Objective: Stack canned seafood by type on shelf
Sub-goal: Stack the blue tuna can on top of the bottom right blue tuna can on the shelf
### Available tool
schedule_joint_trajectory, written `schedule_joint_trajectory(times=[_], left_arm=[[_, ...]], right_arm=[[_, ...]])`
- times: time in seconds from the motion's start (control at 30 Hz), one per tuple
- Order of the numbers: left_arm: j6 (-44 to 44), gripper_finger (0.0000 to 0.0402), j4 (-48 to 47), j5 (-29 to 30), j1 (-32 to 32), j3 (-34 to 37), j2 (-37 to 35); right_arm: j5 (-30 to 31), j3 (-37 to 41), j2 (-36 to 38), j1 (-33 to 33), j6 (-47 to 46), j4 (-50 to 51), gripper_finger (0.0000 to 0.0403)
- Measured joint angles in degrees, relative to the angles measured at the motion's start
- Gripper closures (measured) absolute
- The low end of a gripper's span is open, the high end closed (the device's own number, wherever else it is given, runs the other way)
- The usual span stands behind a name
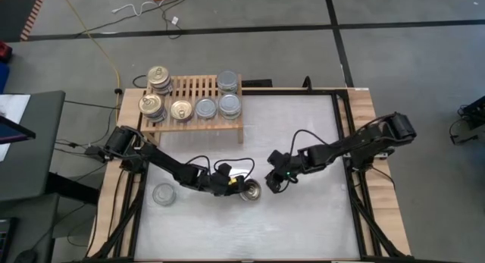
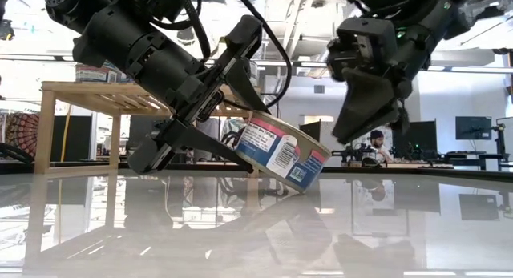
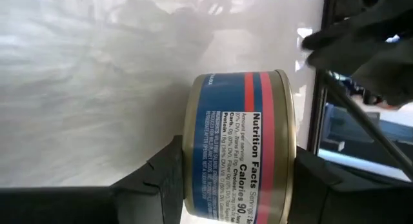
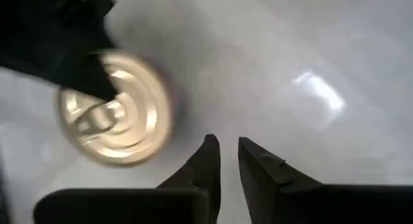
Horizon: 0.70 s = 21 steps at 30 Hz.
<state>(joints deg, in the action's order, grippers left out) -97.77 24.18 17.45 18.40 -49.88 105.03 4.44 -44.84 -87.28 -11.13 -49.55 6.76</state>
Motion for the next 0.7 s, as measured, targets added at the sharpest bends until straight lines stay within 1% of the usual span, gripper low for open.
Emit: schedule_joint_trajectory(times=[0.17, 0.23, 0.33, 0.43, 0.53, 0.7], left_arm=[[0.2, 0.0220, 0.8, 4.6, 0.8, 0.8, -2.1], [0.8, 0.0220, 1.0, 6.1, 1.0, 2.4, -4.7], [2.2, 0.0220, 0.5, 9.0, 1.0, 5.5, -10.4], [4.1, 0.0220, 0.4, 13.3, 0.8, 8.9, -17.8], [4.5, 0.0220, -1.9, 19.2, 0.8, 11.7, -25.1], [7.6, 0.0220, -8.0, 28.1, 1.1, 12.1, -34.6]], right_arm=[[8.5, 0.0, 5.4, -0.8, 0.1, 10.8, 0.0311], [12.2, 0.0, 6.8, -1.6, -0.1, 14.4, 0.0310], [16.2, 0.0, 8.0, -2.7, -1.6, 17.9, 0.0310], [17.8, 0.0, 8.1, -3.3, -1.8, 17.6, 0.0310], [18.2, 0.0, 7.3, -3.5, -1.8, 16.5, 0.0310], [18.3, 0.0, 6.2, -3.1, -1.5, 17.1, 0.0310]])
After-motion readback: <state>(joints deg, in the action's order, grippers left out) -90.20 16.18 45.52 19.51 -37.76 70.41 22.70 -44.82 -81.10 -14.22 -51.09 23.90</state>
